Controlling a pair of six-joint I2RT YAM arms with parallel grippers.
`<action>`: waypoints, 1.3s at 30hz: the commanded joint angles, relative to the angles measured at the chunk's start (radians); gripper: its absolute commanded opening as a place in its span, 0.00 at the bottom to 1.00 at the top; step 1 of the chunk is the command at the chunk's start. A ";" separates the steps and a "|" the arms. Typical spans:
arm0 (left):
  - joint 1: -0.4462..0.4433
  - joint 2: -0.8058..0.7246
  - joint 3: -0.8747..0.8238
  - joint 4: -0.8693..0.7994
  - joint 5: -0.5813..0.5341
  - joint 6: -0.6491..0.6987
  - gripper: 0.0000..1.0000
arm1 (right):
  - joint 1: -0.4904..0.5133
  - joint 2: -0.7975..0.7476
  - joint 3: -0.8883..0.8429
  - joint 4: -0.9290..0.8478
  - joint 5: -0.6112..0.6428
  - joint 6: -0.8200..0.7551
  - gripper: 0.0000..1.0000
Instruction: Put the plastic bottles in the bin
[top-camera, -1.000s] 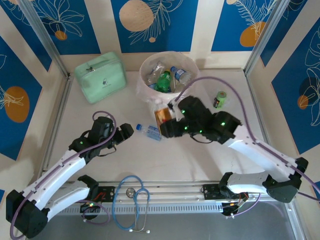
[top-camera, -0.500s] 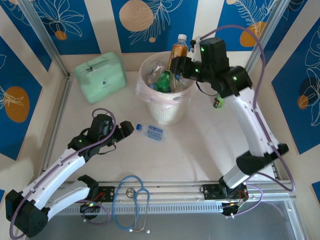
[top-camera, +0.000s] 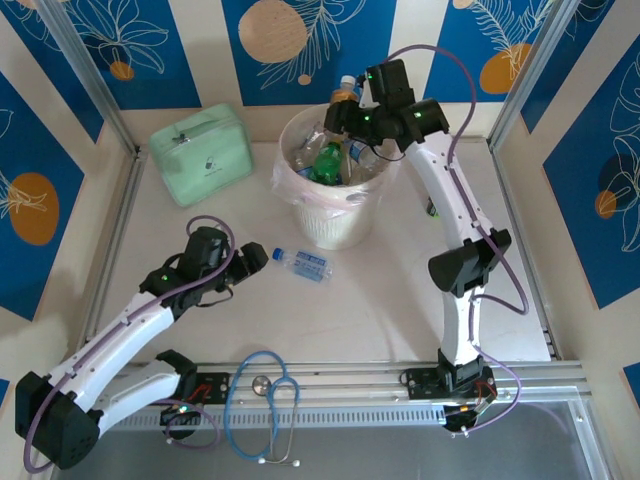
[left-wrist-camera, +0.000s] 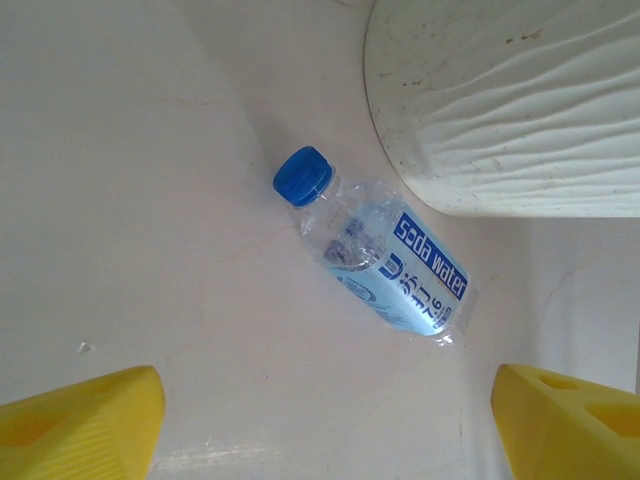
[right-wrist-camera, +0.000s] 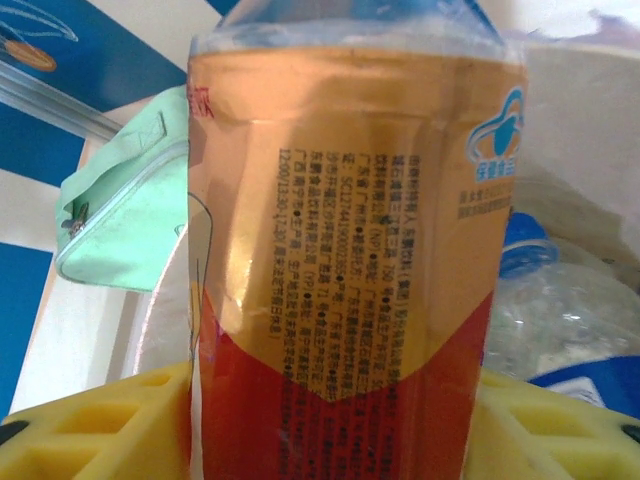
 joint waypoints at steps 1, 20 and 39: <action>0.016 -0.001 0.009 0.015 0.018 0.017 0.85 | 0.027 0.028 0.060 -0.023 -0.059 0.003 0.67; 0.021 -0.010 -0.013 0.005 0.005 -0.066 0.94 | 0.073 -0.060 0.059 -0.034 -0.004 -0.040 0.84; 0.007 0.336 -0.041 0.375 0.003 -0.446 0.80 | 0.262 -0.865 -0.883 0.127 0.220 -0.040 0.77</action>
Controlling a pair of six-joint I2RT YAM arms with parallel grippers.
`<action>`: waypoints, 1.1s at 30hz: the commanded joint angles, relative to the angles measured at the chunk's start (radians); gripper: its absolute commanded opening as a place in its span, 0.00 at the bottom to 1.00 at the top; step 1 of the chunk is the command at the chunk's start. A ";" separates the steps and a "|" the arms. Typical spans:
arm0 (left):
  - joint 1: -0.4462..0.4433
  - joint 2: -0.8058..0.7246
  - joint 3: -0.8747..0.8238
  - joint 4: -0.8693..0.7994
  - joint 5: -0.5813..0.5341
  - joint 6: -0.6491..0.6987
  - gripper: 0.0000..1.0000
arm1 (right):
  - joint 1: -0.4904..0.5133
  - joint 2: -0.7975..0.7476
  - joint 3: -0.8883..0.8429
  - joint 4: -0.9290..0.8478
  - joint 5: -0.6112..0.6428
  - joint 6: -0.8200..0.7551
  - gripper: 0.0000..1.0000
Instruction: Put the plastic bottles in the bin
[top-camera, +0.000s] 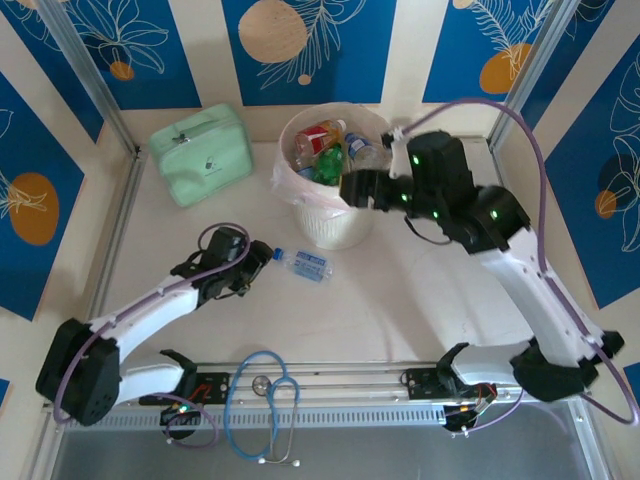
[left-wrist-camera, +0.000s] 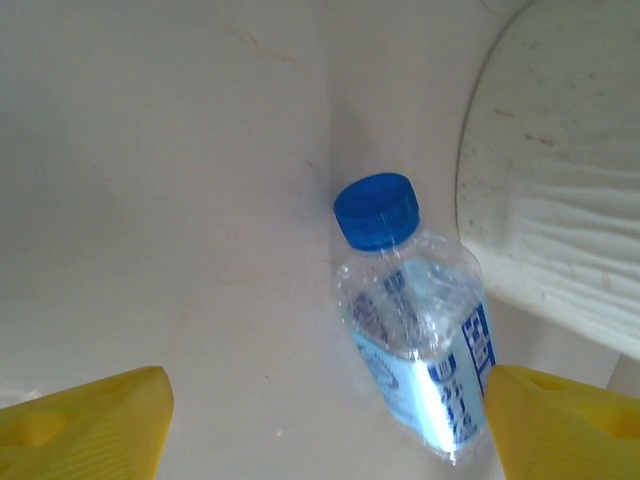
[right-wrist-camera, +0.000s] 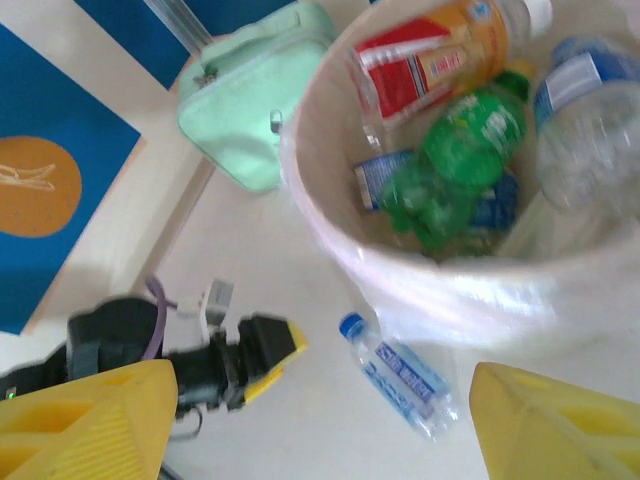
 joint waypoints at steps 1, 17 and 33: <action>-0.004 0.078 0.051 0.104 -0.013 -0.087 0.80 | 0.014 -0.083 -0.140 0.021 0.050 0.032 0.77; -0.018 0.388 0.227 0.080 -0.022 -0.147 0.69 | 0.013 -0.286 -0.383 0.000 0.033 0.113 0.75; -0.039 0.475 0.272 0.023 -0.004 -0.141 0.54 | 0.003 -0.296 -0.408 0.007 0.026 0.120 0.74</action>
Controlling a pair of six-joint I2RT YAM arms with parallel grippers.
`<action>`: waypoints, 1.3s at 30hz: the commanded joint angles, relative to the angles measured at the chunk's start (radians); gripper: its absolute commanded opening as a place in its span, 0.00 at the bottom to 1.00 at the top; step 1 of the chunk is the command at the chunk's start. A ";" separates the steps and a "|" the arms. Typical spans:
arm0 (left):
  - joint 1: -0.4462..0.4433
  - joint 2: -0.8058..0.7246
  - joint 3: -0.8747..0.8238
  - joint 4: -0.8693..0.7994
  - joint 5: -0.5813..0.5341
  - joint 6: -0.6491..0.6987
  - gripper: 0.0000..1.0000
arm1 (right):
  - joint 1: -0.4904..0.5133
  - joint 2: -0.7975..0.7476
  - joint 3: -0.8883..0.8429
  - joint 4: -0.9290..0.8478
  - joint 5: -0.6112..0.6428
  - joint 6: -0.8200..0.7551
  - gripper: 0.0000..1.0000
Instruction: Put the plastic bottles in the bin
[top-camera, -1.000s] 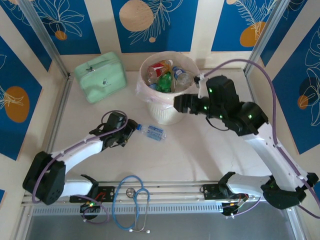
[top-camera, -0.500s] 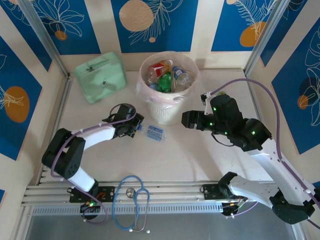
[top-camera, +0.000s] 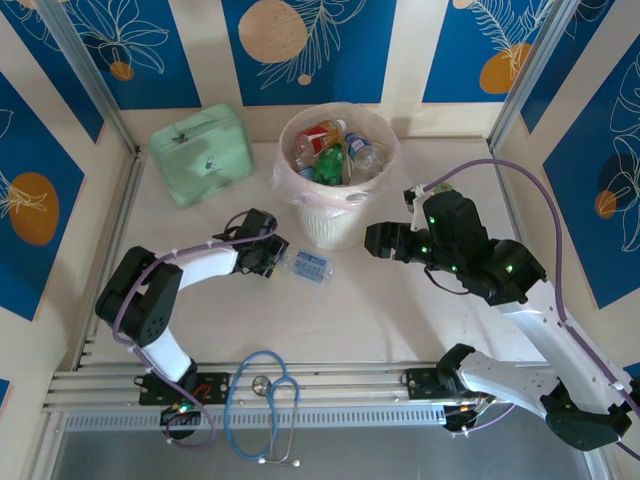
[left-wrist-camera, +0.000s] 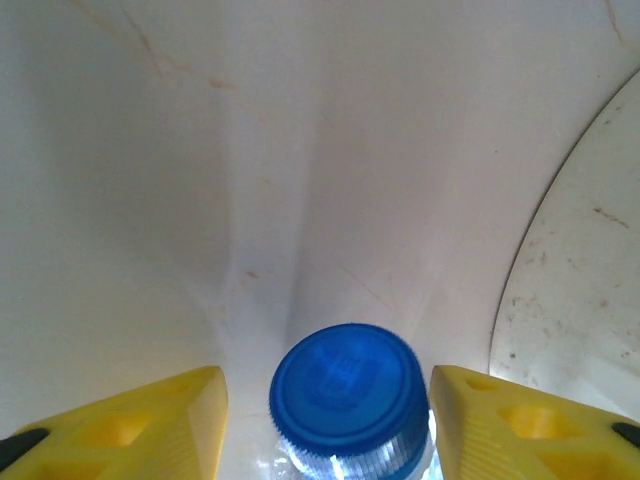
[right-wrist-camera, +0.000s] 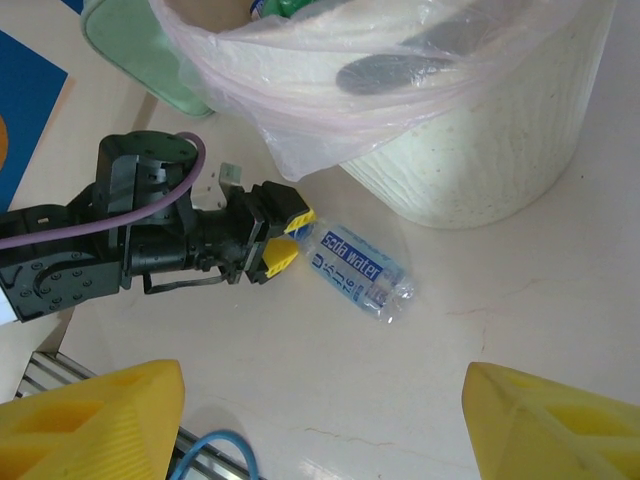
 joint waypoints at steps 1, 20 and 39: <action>-0.012 0.025 0.028 -0.047 -0.001 -0.003 0.53 | -0.005 -0.018 -0.017 0.000 0.007 0.016 0.74; -0.014 -0.237 -0.010 -0.174 0.023 0.205 0.27 | 0.020 -0.007 0.011 -0.008 -0.079 -0.004 0.74; -0.014 -0.601 0.237 -0.342 0.284 0.620 0.22 | 0.126 0.260 0.119 0.037 -0.408 -0.063 0.96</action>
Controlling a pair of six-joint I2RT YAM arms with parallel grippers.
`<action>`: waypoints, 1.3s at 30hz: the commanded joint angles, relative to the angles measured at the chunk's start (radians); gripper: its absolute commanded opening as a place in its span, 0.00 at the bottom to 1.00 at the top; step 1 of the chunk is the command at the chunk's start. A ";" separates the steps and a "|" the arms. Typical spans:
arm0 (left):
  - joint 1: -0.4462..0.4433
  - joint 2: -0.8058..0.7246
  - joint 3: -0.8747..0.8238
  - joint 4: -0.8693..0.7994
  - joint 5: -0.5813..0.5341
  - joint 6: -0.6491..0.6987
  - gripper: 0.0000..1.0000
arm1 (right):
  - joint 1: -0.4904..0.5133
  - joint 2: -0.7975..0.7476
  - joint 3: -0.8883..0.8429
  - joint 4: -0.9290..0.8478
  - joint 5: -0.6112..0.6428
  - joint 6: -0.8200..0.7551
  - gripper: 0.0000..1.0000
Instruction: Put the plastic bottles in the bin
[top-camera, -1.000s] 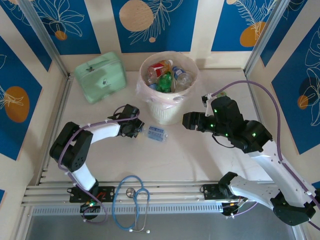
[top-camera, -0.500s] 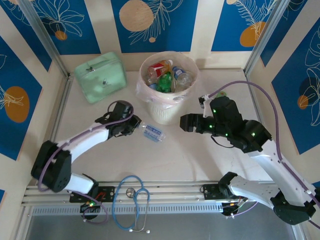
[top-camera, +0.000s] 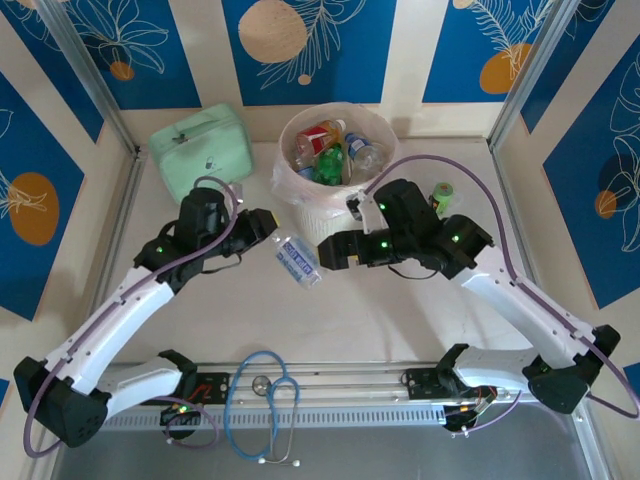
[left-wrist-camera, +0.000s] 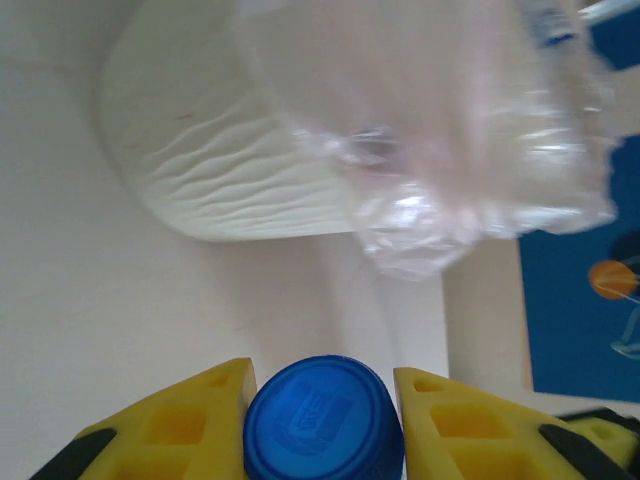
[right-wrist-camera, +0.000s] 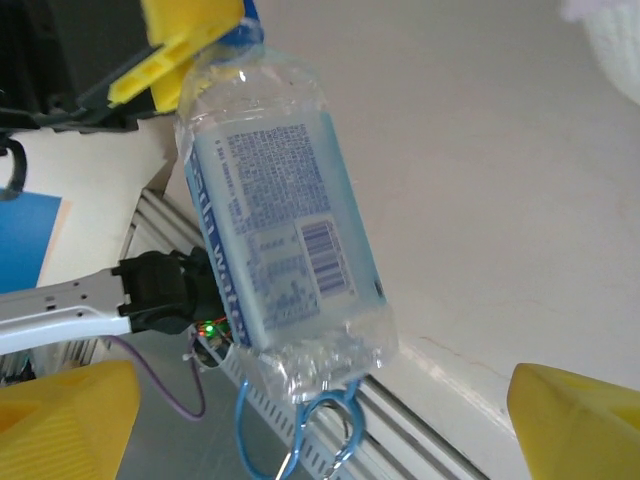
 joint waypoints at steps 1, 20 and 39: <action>-0.007 0.009 0.074 -0.037 0.099 0.101 0.22 | 0.037 0.030 0.054 -0.005 -0.043 -0.038 0.96; 0.004 0.360 0.765 -0.230 -0.073 0.267 0.19 | -0.132 -0.217 0.084 -0.067 0.230 0.050 0.96; 0.005 0.678 0.918 0.053 -0.313 -0.021 0.21 | -0.162 -0.330 -0.055 -0.037 0.200 0.090 0.95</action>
